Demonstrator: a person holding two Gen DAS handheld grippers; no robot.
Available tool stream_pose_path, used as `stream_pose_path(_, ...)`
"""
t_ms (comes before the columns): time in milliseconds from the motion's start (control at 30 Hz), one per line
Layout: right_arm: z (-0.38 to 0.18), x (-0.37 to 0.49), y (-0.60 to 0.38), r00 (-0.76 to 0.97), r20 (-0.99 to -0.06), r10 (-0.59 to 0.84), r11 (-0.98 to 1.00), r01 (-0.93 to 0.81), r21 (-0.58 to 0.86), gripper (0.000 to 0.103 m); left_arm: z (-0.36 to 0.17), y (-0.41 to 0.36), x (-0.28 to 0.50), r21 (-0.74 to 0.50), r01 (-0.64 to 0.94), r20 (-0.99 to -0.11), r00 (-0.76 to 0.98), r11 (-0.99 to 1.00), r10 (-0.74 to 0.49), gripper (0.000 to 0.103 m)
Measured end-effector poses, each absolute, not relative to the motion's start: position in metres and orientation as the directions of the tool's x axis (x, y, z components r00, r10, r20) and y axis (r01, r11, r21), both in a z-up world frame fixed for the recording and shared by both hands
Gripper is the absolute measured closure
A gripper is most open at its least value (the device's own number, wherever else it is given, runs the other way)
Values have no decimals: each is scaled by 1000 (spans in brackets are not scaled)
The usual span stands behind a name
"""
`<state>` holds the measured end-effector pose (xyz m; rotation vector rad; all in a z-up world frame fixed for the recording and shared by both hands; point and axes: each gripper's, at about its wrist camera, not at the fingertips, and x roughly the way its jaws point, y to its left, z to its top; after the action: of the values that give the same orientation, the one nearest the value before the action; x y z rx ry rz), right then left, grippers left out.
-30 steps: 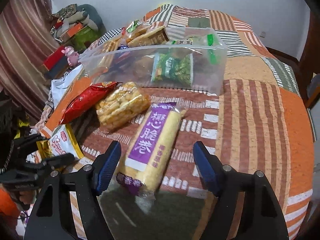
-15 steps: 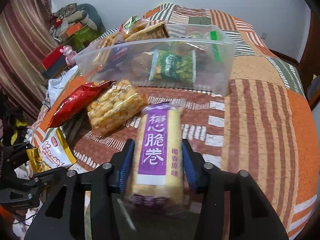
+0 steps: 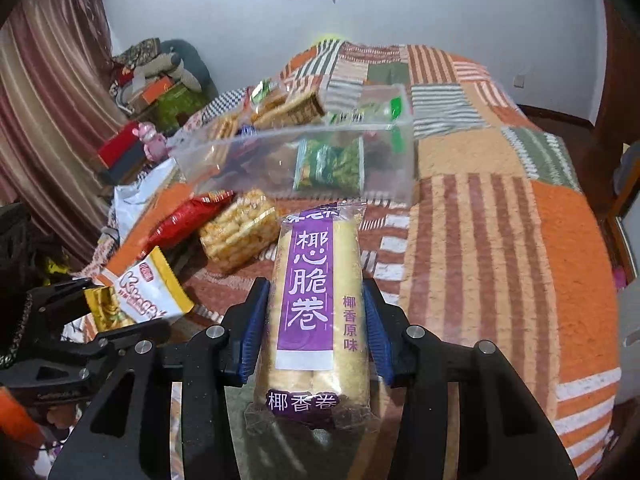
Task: Organize snacks
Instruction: 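Carry the Kakao bag and coconut roll up toward the clear box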
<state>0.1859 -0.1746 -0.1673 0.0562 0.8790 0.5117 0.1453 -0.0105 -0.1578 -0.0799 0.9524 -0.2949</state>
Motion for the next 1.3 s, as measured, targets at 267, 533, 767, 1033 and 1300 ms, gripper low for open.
stream_pose_path(267,-128,180,-174,609,-639,470,875,-415,248,61,-129,-12,155,-195,201,-743,609,960,-278,56)
stream_pose_path(533,-104,187,-175,662,-581,474,875,-427,227,61,-104,-9,174,-192,164,-699,669,968,-252,56)
stream_pose_path(767,-93,197,-178,689,-550,472,878,-426,220,61,-93,-5,194,-182,142,-679,697,973,-229,56)
stream_pose_path(1033,-92,218,-177,706,-537,462,884,-412,220,61,-93,-8,220,-182,127,-679,701,975,-218,55)
stream_pose_path(1300,-96,236,-175,711,-536,454,889,-405,216,61,-100,-13,253,-163,111,-688,699,980,-193,55)
